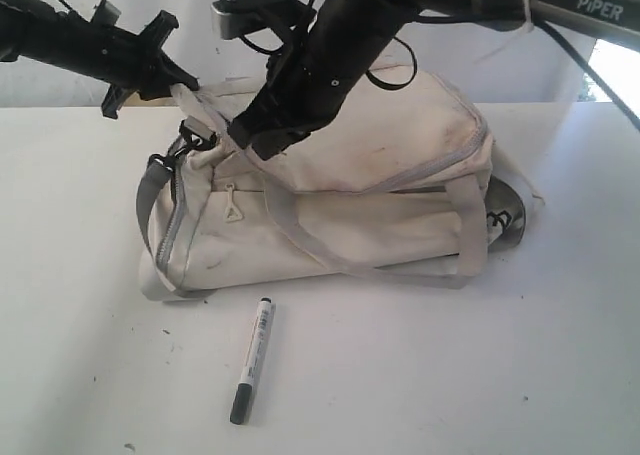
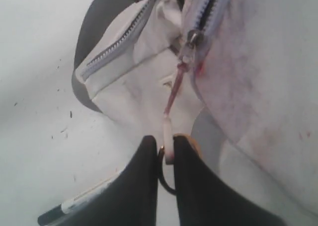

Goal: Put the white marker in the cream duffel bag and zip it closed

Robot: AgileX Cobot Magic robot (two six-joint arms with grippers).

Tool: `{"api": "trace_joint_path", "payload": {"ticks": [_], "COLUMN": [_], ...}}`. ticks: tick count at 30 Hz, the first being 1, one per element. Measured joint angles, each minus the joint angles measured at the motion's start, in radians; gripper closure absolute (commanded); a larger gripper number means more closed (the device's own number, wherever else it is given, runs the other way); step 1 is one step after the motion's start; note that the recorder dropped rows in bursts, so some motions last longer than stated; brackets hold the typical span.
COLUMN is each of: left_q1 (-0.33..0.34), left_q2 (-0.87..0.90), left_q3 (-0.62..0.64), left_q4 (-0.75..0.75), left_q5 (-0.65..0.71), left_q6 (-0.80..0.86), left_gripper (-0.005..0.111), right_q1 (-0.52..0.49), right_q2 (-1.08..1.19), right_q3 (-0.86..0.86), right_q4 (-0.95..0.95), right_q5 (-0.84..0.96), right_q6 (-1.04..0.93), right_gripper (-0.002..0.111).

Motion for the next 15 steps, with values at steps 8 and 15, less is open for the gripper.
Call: {"api": "trace_joint_path", "payload": {"ticks": [8,15], "left_q1": [0.010,0.015], "left_q2": [0.000,0.000], "left_q3": [0.000,0.000], "left_q4": [0.099,0.108], "left_q5": [0.000,0.015], "left_q6": [-0.016,-0.016], "left_gripper": [0.106,0.103], "right_q1": [0.000,0.000], "right_q2": [-0.012,-0.012], "right_q3": [0.000,0.000], "right_q4": [-0.128,-0.339], "right_q5": [0.130,0.134], "right_q6": [0.114,0.281], "right_gripper": [0.108,0.108]}}
